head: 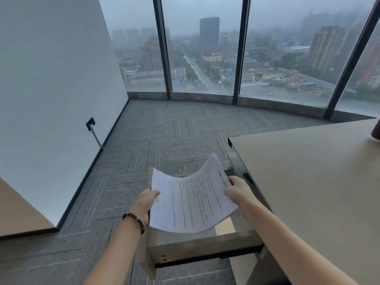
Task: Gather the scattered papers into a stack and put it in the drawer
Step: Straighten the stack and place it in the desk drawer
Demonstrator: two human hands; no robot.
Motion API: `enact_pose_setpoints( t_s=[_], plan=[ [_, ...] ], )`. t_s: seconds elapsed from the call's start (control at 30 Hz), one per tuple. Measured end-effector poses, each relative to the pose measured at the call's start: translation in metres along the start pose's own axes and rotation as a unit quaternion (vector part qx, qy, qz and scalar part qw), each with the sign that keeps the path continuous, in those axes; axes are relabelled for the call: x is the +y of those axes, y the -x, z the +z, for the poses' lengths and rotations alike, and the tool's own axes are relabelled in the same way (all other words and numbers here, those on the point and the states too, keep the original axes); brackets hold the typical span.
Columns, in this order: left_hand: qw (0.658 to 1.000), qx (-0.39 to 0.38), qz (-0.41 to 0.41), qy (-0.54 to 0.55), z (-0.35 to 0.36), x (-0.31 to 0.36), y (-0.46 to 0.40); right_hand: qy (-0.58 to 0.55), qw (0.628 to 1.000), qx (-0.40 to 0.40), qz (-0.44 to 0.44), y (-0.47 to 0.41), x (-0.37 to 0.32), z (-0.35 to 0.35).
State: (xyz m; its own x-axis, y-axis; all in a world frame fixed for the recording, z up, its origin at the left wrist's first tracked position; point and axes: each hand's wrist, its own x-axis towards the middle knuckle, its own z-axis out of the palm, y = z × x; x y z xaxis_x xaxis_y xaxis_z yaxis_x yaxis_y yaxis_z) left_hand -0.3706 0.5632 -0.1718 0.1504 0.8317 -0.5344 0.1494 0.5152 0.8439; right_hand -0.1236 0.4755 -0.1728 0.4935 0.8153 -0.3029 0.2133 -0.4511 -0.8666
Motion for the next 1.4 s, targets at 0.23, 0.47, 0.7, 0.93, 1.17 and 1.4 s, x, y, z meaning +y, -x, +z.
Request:
enact_pose_setpoints(
  t_s=[0.23, 0.47, 0.7, 0.93, 1.17, 1.4],
  plan=[
    [0.999, -0.002, -0.018, -0.046, 0.011, -0.021, -0.03, -0.09, 0.987, 0.05, 0.121, -0.018, 0.041, 0.018],
    [0.989, 0.054, -0.006, -0.139, 0.027, -0.041, -0.063, -0.07, 0.983, 0.069, 0.152, -0.042, 0.069, 0.033],
    [0.985, 0.037, -0.035, -0.166, 0.027, -0.059, -0.084, 0.008, 0.98, 0.11, 0.164, -0.05, 0.095, 0.043],
    [0.978, 0.001, -0.082, -0.193, 0.038, -0.053, -0.078, 0.061, 0.985, 0.064, 0.149, -0.049, 0.101, 0.049],
    [0.966, -0.043, -0.034, -0.255, 0.039, -0.053, -0.068, 0.15, 0.98, 0.056, 0.118, -0.039, 0.086, 0.048],
    [0.961, 0.028, 0.111, -0.251, 0.022, -0.039, -0.055, 0.143, 0.986, 0.054, 0.06, -0.029, 0.056, 0.04]
  ],
)
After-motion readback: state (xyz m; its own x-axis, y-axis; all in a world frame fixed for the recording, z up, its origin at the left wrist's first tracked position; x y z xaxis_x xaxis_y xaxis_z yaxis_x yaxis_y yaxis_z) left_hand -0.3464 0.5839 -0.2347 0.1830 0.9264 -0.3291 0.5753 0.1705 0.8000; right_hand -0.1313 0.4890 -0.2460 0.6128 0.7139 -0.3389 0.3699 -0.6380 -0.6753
